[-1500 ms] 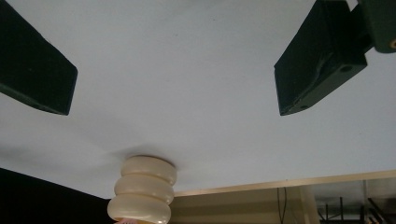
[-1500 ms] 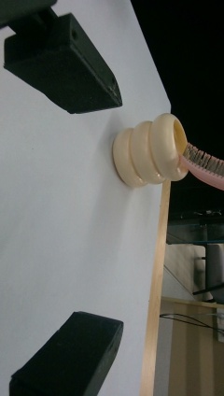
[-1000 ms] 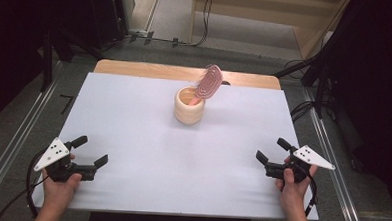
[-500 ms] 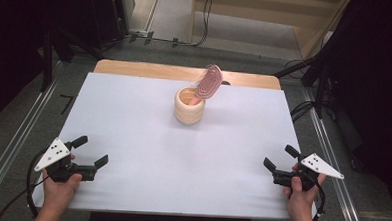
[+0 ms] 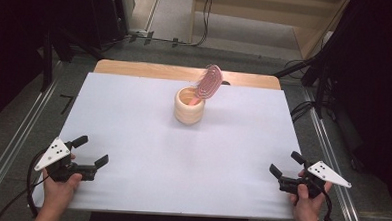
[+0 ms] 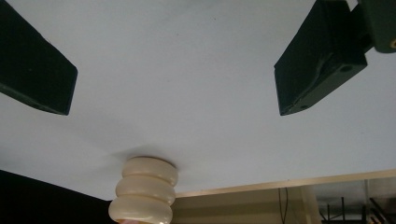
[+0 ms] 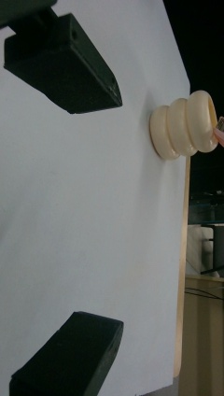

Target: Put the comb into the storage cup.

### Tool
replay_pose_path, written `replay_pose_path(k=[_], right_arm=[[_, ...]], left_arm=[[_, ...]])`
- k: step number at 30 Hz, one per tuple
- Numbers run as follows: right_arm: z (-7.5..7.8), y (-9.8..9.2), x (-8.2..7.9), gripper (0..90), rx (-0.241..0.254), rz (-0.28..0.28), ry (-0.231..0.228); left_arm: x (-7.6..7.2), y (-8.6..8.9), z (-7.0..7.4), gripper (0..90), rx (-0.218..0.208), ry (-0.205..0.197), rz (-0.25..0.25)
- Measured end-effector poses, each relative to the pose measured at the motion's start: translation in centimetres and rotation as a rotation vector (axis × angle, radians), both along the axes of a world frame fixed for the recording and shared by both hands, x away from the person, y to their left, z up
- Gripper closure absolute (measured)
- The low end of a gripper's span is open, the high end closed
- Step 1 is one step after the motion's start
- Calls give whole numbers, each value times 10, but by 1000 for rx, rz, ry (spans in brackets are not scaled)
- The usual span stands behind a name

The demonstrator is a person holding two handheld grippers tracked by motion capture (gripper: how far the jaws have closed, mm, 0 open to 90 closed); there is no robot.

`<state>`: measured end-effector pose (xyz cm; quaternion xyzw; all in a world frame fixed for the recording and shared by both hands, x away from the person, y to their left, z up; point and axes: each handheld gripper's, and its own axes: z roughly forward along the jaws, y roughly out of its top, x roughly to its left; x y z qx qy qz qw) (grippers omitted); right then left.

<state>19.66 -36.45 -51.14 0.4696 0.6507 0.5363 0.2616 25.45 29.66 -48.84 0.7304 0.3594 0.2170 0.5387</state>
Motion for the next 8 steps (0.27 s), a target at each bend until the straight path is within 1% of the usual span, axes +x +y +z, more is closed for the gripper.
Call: replay_pose_path(k=[2, 3, 6, 8], right_arm=[[-2, -1, 2, 0, 13, 4, 6], [-2, -1, 3, 0, 7, 8, 2], [-3, 2, 3, 0, -8, 13, 11], [-4, 2, 3, 0, -6, 14, 10]], left_arm=[[0, 0, 0, 0, 1, 0, -1], [0, 0, 0, 0, 2, 0, -3], [1, 0, 0, 0, 3, 0, -1], [1, 0, 0, 0, 3, 2, 3]])
